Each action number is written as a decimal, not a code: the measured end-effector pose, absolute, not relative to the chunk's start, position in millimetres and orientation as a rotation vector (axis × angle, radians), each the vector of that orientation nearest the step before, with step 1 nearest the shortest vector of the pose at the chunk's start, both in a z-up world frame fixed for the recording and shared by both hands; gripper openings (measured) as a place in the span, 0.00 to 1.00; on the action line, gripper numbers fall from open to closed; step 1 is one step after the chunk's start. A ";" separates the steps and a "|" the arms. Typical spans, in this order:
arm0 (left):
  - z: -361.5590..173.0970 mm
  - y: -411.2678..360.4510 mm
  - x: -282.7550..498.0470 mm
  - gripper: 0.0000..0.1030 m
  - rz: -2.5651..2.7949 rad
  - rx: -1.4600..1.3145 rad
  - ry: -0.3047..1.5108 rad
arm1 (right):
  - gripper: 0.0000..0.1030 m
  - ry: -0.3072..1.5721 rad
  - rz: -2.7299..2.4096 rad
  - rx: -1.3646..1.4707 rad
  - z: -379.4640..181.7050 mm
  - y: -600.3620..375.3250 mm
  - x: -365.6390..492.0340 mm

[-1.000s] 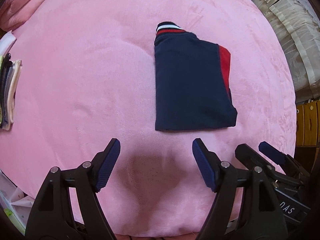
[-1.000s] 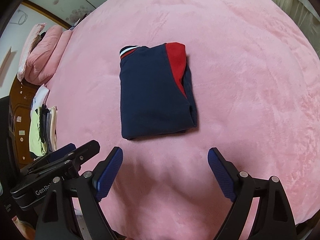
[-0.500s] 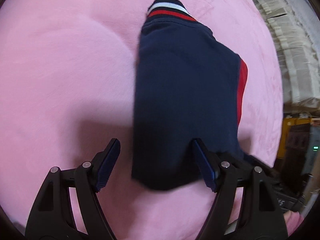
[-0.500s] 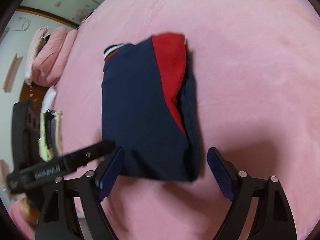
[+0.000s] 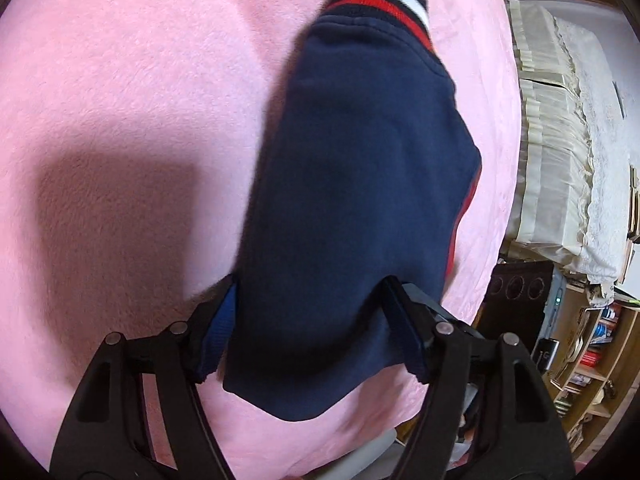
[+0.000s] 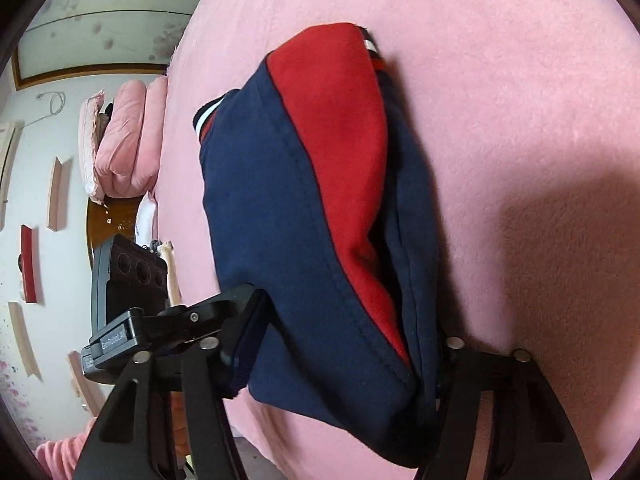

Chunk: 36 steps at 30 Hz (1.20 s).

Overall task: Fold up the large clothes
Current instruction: 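Grasp the folded jacket with both grippers and lift it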

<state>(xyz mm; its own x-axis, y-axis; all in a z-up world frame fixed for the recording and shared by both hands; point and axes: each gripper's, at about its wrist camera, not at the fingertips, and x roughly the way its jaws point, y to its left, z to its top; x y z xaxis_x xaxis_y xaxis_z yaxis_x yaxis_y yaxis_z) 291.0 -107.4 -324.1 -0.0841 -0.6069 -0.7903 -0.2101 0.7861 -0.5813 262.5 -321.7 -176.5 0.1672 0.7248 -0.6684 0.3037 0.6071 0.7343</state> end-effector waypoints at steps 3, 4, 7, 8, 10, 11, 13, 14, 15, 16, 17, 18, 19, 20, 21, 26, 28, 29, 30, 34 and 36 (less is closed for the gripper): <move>-316.6 -103.3 288.7 0.53 -0.368 -0.693 1.626 | 0.46 1.410 0.367 0.925 -166.1 -321.9 259.3; -312.1 -100.8 286.4 0.49 -0.369 -0.711 1.613 | 0.43 1.403 0.362 0.928 -161.8 -322.1 259.7; -295.0 -94.3 276.3 0.45 -0.369 -0.751 1.584 | 0.38 1.375 0.361 0.917 -142.7 -321.1 255.6; -289.1 -91.8 272.0 0.44 -0.372 -0.764 1.575 | 0.37 1.366 0.367 0.907 -133.8 -320.7 252.7; -275.3 -82.3 259.9 0.43 -0.394 -0.793 1.555 | 0.34 1.349 0.376 0.896 -119.0 -320.0 245.4; -269.3 -78.1 254.5 0.43 -0.399 -0.804 1.552 | 0.32 1.336 0.383 0.895 -108.4 -319.5 239.8; -253.3 -66.2 234.6 0.42 -0.400 -0.826 1.547 | 0.30 1.331 0.405 0.891 -91.4 -316.4 230.7; -244.9 -60.2 223.6 0.41 -0.395 -0.827 1.540 | 0.30 1.331 0.421 0.884 -81.6 -312.8 223.2; -236.5 -55.5 215.5 0.40 -0.392 -0.822 1.536 | 0.29 1.331 0.431 0.879 -74.2 -309.1 217.1; -224.7 -47.5 202.3 0.39 -0.386 -0.809 1.528 | 0.29 1.332 0.440 0.873 -66.5 -304.2 210.0; -215.6 -41.4 191.4 0.39 -0.383 -0.798 1.519 | 0.28 1.337 0.450 0.869 -59.1 -298.5 202.4; -207.6 -34.1 178.7 0.38 -0.378 -0.791 1.507 | 0.28 1.343 0.462 0.866 -51.6 -290.3 193.4; -197.2 -23.5 165.8 0.37 -0.367 -0.786 1.489 | 0.28 1.347 0.471 0.867 -45.7 -283.3 186.5; -187.0 -13.6 154.4 0.37 -0.357 -0.786 1.474 | 0.28 1.353 0.484 0.874 -38.8 -273.5 177.8; -175.8 -4.5 144.5 0.37 -0.351 -0.783 1.467 | 0.28 1.355 0.495 0.880 -33.3 -264.5 170.3; -117.7 74.7 107.2 0.36 -0.313 -0.733 1.389 | 0.27 1.330 0.562 0.848 4.8 -190.6 144.2; -94.5 115.9 102.1 0.36 -0.297 -0.704 1.348 | 0.27 1.311 0.595 0.822 19.9 -158.3 142.1; -83.6 138.7 100.6 0.35 -0.289 -0.692 1.328 | 0.27 1.296 0.618 0.802 29.8 -134.2 142.6; -72.1 166.6 99.5 0.35 -0.279 -0.681 1.310 | 0.27 1.283 0.632 0.788 35.2 -105.3 147.2; -37.8 274.2 103.1 0.35 -0.233 -0.652 1.240 | 0.27 1.220 0.699 0.729 72.4 13.4 141.2; -24.0 328.7 111.8 0.35 -0.195 -0.645 1.197 | 0.27 1.186 0.744 0.707 90.8 82.2 142.2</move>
